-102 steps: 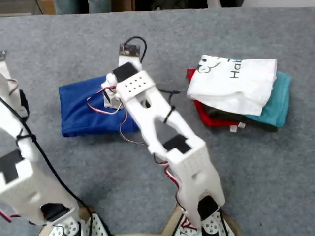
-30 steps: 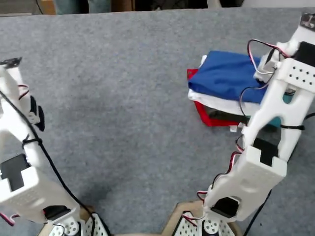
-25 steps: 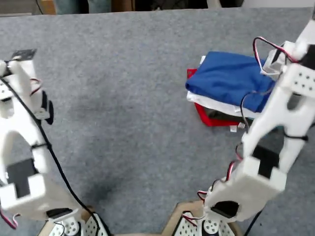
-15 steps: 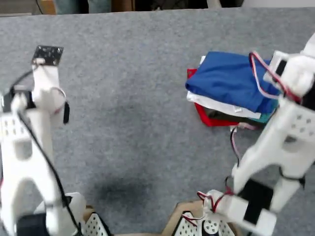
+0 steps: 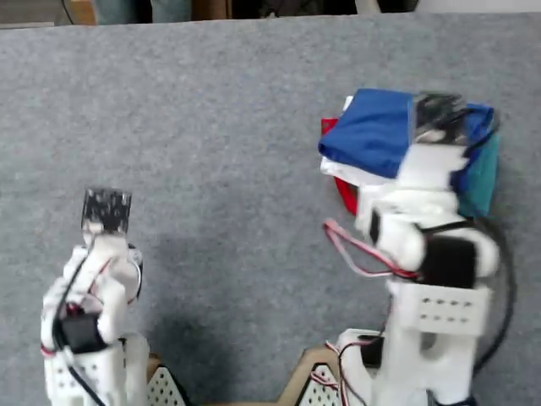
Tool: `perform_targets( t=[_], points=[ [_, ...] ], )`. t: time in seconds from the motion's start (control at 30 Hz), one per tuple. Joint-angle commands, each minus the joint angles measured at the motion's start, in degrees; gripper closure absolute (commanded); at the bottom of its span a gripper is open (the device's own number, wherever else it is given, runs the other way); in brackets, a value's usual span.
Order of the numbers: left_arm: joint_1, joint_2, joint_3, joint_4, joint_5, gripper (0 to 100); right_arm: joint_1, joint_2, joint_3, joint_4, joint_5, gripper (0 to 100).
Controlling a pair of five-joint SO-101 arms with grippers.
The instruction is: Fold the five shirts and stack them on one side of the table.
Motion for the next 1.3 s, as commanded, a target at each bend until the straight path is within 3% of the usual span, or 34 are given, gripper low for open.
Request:
perform_targets(
  t=[0.0, 0.13, 0.4, 0.6, 0.7, 0.83, 1.27],
  points=[
    [-0.5, -9.2, 5.5, -1.3, 0.2, 97, -3.5, -6.7, 24.9, -20.0, -0.1, 98.5],
    [-0.5, -5.7, 7.0, -1.1, 0.4, 97, -6.1, -16.5, 40.5, -29.5, 0.0, 98.5],
    [0.0, -8.4, 17.6, -1.1, 0.5, 97, -7.6, -38.4, 58.9, -28.8, -0.1, 98.4],
    [0.0, -8.3, 17.7, 4.0, 0.4, 97, -7.5, -55.7, 62.1, -11.9, -2.9, 98.4],
    [-0.1, -8.2, 17.7, 3.7, 0.5, 97, -7.1, -55.6, 61.9, -7.5, -5.3, 98.4],
    [-0.1, -8.2, 17.7, 3.7, 0.5, 97, -3.4, -54.7, 62.1, -7.4, -5.7, 98.4],
    [0.0, -8.2, 17.7, 3.7, 0.5, 97, -3.3, -54.6, 62.1, -7.3, -5.4, 98.4]
  ],
)
